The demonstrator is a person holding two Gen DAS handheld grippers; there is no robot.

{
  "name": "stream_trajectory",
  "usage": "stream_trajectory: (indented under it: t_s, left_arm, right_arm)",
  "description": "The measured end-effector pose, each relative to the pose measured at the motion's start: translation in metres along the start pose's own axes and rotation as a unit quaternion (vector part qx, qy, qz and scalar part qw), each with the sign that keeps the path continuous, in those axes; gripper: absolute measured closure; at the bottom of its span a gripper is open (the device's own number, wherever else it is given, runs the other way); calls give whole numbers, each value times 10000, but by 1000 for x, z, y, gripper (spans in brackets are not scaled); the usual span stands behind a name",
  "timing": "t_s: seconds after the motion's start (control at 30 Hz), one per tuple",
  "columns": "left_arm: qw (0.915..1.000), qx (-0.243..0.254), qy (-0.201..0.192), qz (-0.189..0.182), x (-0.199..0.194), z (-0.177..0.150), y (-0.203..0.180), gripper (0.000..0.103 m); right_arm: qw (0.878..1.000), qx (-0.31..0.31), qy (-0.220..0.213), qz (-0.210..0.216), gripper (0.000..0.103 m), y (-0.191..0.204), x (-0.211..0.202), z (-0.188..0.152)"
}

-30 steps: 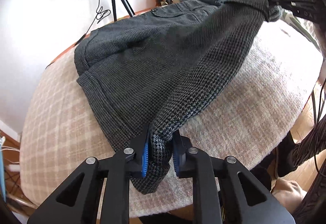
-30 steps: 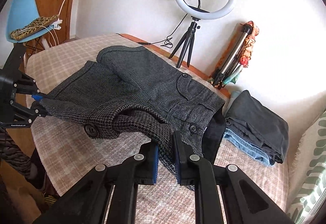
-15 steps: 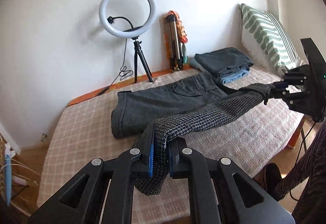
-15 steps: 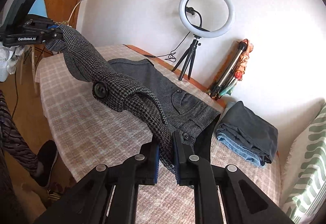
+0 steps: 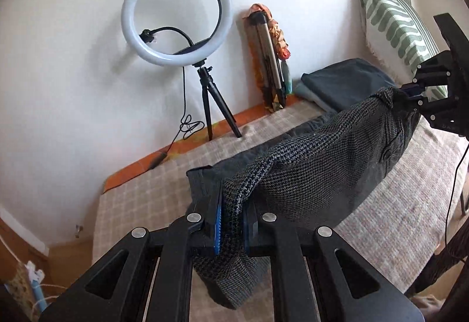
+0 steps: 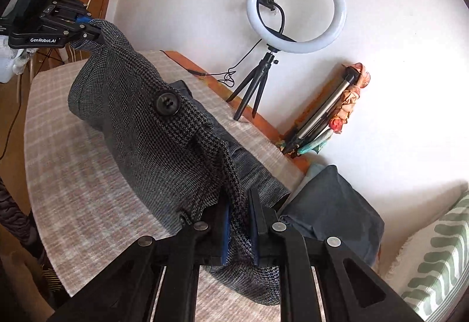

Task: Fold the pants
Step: 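Lift the hems with both grippers and fold them over toward the waistband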

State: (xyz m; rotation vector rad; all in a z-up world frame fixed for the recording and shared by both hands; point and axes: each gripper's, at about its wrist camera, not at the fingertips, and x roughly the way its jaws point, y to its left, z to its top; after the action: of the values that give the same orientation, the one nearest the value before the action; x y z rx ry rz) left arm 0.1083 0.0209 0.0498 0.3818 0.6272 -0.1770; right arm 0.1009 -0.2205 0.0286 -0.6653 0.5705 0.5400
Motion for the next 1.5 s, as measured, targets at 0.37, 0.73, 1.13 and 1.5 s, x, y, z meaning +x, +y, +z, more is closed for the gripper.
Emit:
stream_trajectory:
  t_s: [0.37, 0.73, 1.13, 1.5]
  left_arm:
    - [9979, -43, 647, -16, 124, 28, 21, 94]
    - [9925, -294, 1185, -88, 219, 19, 33, 94]
    - [9872, -283, 1571, -22, 259, 12, 31, 84]
    - [9855, -839, 1373, 533, 227, 17, 69, 39]
  right_arm:
    - [9978, -107, 631, -182, 94, -40, 130, 34]
    - [9928, -89, 1189, -52, 94, -51, 230, 35]
    - [9873, 117, 1578, 107, 91, -55, 279, 24]
    - [9877, 545, 1454, -185, 25, -80, 250, 20]
